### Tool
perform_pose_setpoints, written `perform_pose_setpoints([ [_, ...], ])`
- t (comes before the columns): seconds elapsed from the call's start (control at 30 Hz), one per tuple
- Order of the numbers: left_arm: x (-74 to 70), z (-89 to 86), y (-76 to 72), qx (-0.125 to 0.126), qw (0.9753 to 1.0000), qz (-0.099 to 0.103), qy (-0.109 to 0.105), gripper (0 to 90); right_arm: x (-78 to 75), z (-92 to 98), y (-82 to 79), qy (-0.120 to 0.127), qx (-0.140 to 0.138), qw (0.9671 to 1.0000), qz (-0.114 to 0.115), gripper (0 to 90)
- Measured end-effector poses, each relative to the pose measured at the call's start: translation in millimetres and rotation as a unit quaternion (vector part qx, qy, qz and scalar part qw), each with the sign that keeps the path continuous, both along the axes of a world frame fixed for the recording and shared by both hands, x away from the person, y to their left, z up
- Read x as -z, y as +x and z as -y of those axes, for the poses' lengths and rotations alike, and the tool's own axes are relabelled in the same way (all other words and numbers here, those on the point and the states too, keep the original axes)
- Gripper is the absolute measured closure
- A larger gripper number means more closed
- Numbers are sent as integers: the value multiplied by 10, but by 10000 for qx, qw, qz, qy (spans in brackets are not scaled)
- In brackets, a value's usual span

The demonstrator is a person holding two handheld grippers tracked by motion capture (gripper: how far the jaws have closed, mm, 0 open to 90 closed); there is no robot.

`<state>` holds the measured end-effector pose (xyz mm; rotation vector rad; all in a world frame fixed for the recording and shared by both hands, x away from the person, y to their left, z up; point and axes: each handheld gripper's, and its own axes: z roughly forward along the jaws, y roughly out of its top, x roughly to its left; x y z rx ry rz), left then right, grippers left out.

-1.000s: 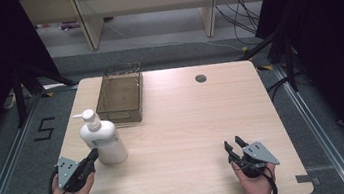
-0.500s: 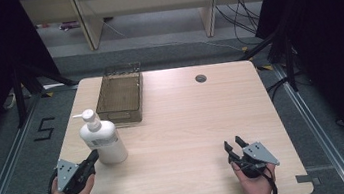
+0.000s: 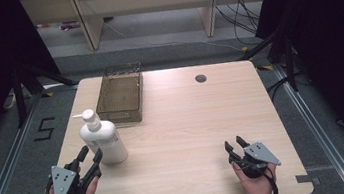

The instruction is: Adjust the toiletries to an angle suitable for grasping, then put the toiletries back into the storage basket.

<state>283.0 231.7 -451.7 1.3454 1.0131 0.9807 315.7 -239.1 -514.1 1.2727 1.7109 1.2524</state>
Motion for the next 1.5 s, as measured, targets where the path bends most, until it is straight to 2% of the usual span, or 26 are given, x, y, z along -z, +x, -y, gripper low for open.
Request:
perform_pose_setpoints([
  [0.03,0,0,0,0,10000,0,0,502,0,0,0,0,0,10000,0,519],
  [0.07,-20,25,-13,-158,9998,-100,-116,488,3,0,2,14,-15,10000,36,517],
  [0.1,-32,33,-7,-187,9997,-95,-150,483,3,-12,-11,92,51,9999,-14,517],
  [0.17,-66,37,21,-226,9997,-55,-122,470,2,-1,-13,-58,82,9999,25,514],
  [0.23,-94,46,47,-289,9994,-37,-159,458,4,5,-3,-49,-17,10000,52,514],
  [0.27,-113,48,63,-320,9994,-24,-146,456,7,-1,-7,-104,60,9999,106,512],
  [0.3,-141,62,84,-328,9994,16,-141,455,11,-4,3,-66,-7,9999,106,512],
  [0.47,-220,141,149,-326,9994,142,4,448,11,-3,1,-92,21,9999,93,509],
  [0.57,-260,173,186,-377,9992,162,-4,443,8,-2,3,-33,-35,10000,65,508],
  [0.6,-278,186,204,-391,9991,179,-11,442,1,5,-5,-116,54,9999,22,508],
  [0.63,-300,201,227,-428,9989,205,-8,442,0,-8,-16,26,81,10000,-40,507],
  [0.67,-314,207,241,-449,9988,211,-1,441,-2,-9,-22,62,112,9999,-58,506],
  [0.7,-330,215,256,-477,9986,216,-14,440,4,7,-10,-27,86,10000,37,505],
  [0.73,-345,218,272,-496,9985,227,-10,439,12,5,-3,35,59,9999,127,504],
  [0.77,-357,222,285,-525,9983,237,-34,439,10,26,7,-89,22,9998,194,504],
  [0.83,-392,215,304,-597,9978,272,0,440,5,15,2,-6,41,10000,33,503],
  [0.9,-406,207,318,-637,9976,257,-2,442,6,13,9,-15,24,10000,38,503],
  [0.93,-415,201,331,-641,9976,256,0,442,6,22,15,-118,65,9998,131,503],
  [0.97,-423,199,343,-656,9975,242,-2,444,7,9,8,-47,87,9999,73,502],
  [1.13,-459,214,422,-669,9976,179,21,453,5,20,21,-160,49,9998,102,502],
  [1.17,-470,219,438,-668,9976,165,8,456,6,17,24,-142,6,9999,71,501],
  [1.2,-481,224,454,-671,9976,144,-9,459,8,2,21,3,-14,10000,10,501],
  [1.23,-493,227,467,-691,9975,119,8,461,11,11,27,-96,-1,9999,52,501],
  [1.37,-530,237,516,-706,9975,69,35,466,8,6,23,-4,-23,10000,15,498],
  [1.5,-552,237,548,-772,9970,31,12,486,11,11,28,-65,-19,10000,42,493],
])
